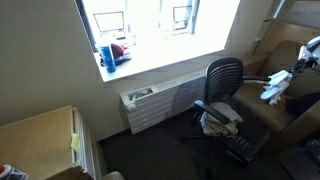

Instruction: Take the cloth on the couch and put it on the chair

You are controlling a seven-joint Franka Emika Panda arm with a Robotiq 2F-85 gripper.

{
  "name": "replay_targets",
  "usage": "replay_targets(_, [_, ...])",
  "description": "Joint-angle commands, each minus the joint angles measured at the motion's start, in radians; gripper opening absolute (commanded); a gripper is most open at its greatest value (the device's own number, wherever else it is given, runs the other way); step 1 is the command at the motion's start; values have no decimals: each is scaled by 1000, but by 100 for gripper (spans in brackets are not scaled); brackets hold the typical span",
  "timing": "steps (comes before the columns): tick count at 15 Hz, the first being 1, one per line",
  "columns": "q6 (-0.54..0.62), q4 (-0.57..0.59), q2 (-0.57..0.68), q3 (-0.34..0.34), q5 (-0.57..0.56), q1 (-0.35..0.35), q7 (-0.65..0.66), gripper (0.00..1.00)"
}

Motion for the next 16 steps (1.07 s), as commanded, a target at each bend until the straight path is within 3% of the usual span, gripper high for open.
replay_targets(1, [17,-131,-169,43,99,-30,-185,0])
replay_targets(6, [111,-240,-402,158,166,-92,-436,0])
replay_targets(10, [49,-320,-616,192,174,-109,-516,0])
replay_targets(11, [32,-348,-673,180,153,-97,-499,0])
replay_targets(12, [-28,-368,-737,50,172,20,-501,0])
replay_targets(13, [-45,-417,-792,109,46,-47,-390,0])
replay_targets(14, [-166,-444,-857,70,-43,-34,-329,0])
replay_targets(15, [-251,-460,-908,96,-74,-54,-304,0])
replay_targets(16, [-340,-469,-957,-14,-82,58,-291,0])
